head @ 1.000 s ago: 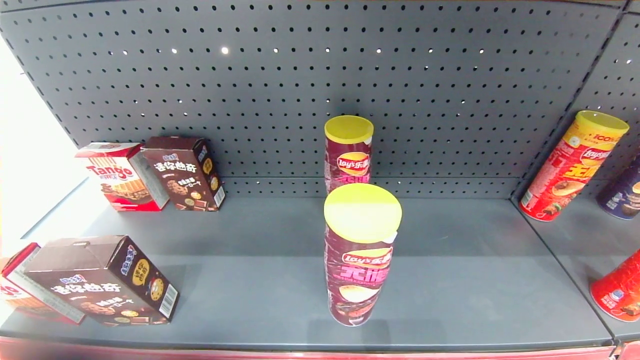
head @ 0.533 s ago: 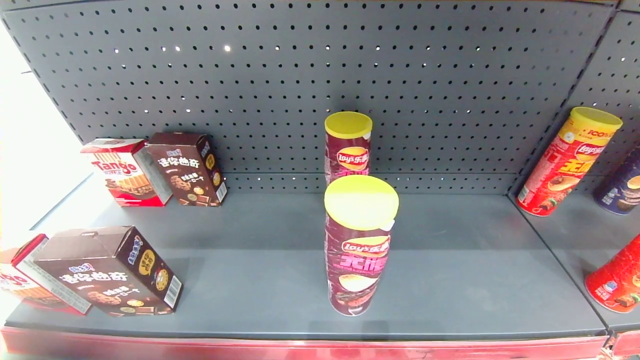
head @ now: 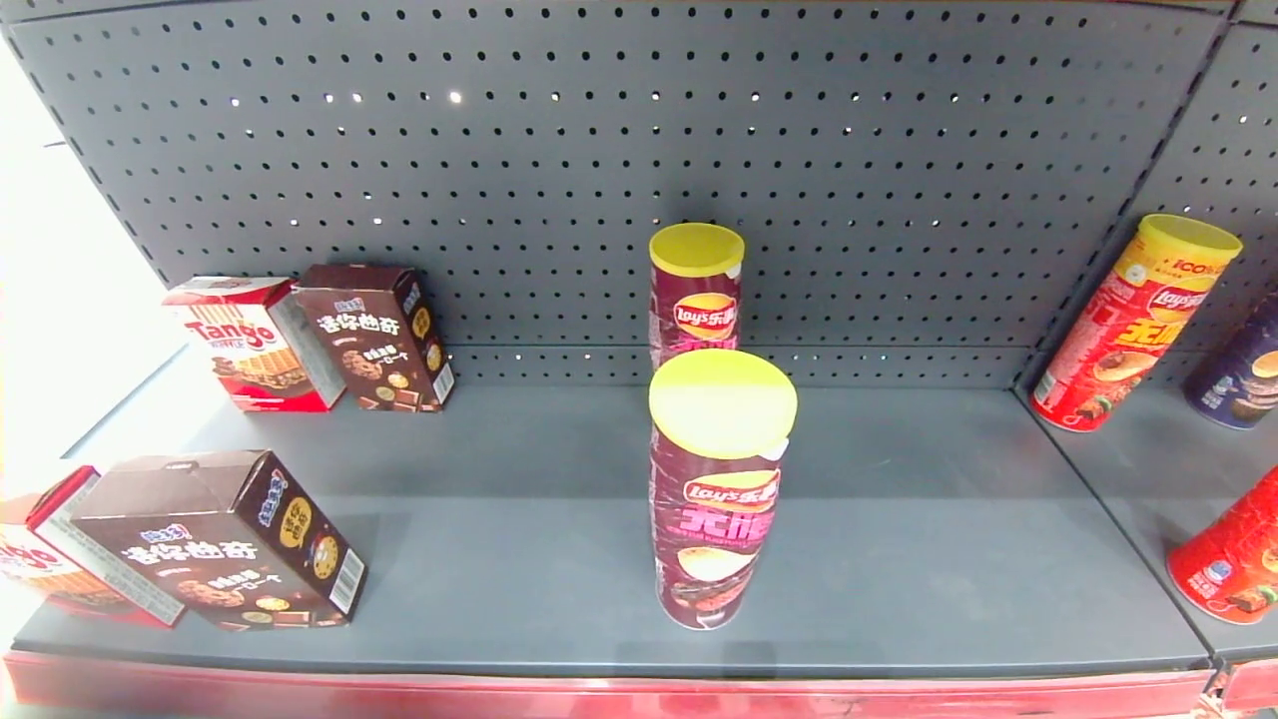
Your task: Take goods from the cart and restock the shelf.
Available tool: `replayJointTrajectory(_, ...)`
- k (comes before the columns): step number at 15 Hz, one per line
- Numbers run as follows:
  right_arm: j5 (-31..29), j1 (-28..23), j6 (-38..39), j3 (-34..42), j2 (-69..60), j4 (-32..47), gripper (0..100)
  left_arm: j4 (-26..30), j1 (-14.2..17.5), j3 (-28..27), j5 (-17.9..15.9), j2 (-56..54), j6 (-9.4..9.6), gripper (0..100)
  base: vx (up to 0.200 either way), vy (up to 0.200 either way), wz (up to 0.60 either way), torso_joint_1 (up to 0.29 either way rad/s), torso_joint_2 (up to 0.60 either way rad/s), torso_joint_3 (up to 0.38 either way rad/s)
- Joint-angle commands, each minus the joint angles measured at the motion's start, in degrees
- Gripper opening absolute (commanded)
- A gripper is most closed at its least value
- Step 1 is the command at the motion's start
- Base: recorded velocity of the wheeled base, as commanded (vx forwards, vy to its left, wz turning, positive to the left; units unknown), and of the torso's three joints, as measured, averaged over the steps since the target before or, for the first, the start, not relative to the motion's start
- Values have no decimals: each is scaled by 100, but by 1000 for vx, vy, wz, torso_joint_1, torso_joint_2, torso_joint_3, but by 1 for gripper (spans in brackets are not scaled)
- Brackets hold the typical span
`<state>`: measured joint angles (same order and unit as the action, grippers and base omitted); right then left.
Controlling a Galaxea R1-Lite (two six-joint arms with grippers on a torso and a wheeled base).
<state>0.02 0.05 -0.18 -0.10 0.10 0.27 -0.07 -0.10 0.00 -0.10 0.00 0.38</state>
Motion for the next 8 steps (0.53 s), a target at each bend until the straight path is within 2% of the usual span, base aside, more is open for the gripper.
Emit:
replayJointTrajectory(1, -2, 4, 1, 1, -1, 0, 100, -1, 1, 0, 1, 9, -3, 100, 0, 0, 0, 0, 0, 0)
replayJointTrajectory(8, -2, 4, 18, 1, -1, 0, 100, -1, 1, 0, 1, 9, 6, 100, 0, 0, 0, 0, 0, 0)
